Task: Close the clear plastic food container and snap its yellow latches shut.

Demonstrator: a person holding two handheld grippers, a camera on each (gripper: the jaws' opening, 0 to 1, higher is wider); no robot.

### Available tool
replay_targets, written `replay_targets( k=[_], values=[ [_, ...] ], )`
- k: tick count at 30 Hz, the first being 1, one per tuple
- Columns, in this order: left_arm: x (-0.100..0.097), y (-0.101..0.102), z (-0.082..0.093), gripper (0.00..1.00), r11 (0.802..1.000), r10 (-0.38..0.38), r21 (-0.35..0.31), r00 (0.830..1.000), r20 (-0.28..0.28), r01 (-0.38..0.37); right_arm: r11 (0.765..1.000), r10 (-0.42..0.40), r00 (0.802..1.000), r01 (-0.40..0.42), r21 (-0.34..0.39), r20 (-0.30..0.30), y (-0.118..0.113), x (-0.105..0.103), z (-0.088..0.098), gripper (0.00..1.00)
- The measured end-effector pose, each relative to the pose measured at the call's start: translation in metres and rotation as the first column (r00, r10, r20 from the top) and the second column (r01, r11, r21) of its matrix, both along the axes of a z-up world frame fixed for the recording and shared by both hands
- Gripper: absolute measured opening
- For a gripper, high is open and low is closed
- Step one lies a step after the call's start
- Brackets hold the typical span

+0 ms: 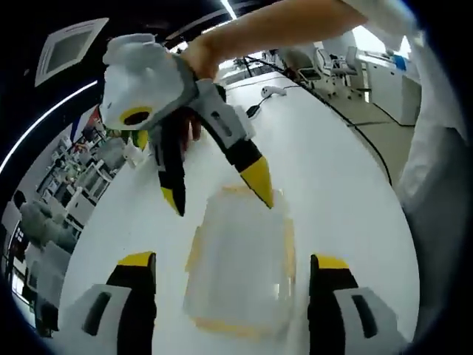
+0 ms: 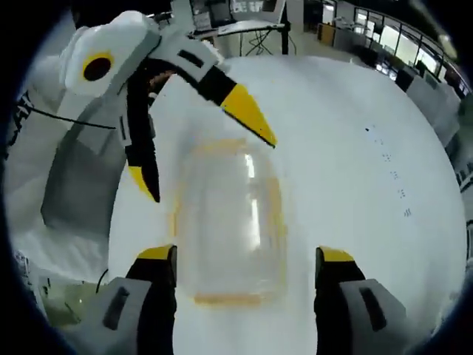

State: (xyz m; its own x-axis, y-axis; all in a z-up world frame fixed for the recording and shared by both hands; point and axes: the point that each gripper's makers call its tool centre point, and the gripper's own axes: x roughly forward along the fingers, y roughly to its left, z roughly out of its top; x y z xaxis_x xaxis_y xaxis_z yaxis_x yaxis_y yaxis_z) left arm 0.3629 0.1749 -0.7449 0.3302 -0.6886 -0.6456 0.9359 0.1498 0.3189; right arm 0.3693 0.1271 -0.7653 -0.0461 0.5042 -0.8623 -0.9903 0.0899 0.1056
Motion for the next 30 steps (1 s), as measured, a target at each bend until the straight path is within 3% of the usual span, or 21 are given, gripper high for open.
replay_targets(
  k=[1, 3, 7, 13, 30],
  values=[
    [0.004, 0.001, -0.001, 0.99, 1.0, -0.002, 0.002, 1.0, 0.009, 0.002, 1.0, -0.001, 1.0, 0.001, 0.017, -0.015, -0.001, -0.005, -0.002, 0.85],
    [0.009, 0.009, -0.008, 0.95, 0.999, -0.01, 0.054, 1.0, 0.025, 0.008, 0.999, -0.003, 1.0, 0.005, 0.037, -0.03, -0.002, -0.01, -0.003, 0.9],
    [0.01, 0.014, -0.017, 0.95, 0.998, 0.002, 0.068, 1.0, -0.01, -0.001, 0.999, -0.016, 1.0, 0.016, 0.04, 0.002, -0.006, -0.01, -0.006, 0.88],
    [0.014, 0.018, -0.023, 0.94, 0.996, 0.002, 0.084, 1.0, -0.011, -0.001, 0.998, -0.029, 0.999, 0.028, 0.053, 0.016, -0.005, -0.007, -0.009, 0.89],
    [0.012, 0.028, -0.048, 0.92, 0.992, 0.011, 0.126, 0.996, -0.088, 0.0, 0.998, -0.037, 0.999, 0.037, 0.052, 0.01, -0.009, -0.017, -0.03, 0.91]
  ],
)
